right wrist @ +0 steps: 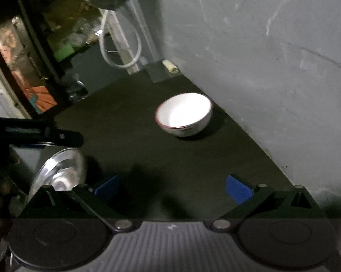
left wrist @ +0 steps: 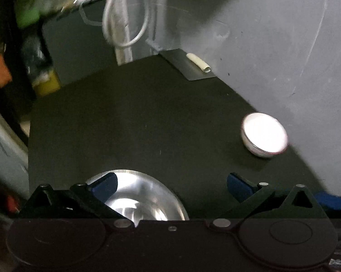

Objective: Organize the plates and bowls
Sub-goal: 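Grasp the rim of the small red-rimmed white bowl with the left gripper, then carry the small white bowl and lower it into the nested bowls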

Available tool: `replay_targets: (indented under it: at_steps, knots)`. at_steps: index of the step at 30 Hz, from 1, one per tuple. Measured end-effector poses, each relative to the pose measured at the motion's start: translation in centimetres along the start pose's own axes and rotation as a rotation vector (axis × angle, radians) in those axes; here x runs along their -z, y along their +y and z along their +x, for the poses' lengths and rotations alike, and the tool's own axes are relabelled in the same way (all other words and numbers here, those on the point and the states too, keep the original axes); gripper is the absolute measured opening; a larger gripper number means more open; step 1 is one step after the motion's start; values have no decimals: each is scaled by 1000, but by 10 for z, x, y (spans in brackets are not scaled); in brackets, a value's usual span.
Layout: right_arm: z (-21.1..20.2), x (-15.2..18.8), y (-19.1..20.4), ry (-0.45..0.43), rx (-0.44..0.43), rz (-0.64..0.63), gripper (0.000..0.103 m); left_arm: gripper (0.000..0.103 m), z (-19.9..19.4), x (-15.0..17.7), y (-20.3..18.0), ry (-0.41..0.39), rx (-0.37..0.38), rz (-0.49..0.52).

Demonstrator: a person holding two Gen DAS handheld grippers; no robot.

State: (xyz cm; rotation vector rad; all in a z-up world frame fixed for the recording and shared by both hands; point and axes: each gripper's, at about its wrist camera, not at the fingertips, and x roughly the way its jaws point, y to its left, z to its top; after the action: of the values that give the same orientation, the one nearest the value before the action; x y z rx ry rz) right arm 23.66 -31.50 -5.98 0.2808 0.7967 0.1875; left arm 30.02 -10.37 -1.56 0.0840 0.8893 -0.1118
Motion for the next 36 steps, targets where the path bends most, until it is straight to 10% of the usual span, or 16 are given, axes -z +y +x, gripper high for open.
replay_targets:
  at_steps: [23, 36]
  knots:
    - [52, -37, -19, -167, 125, 130, 94, 100, 102, -69, -54, 32, 151, 174]
    - [70, -39, -31, -109, 141, 168, 58, 47, 120, -65, -56, 148, 287, 110]
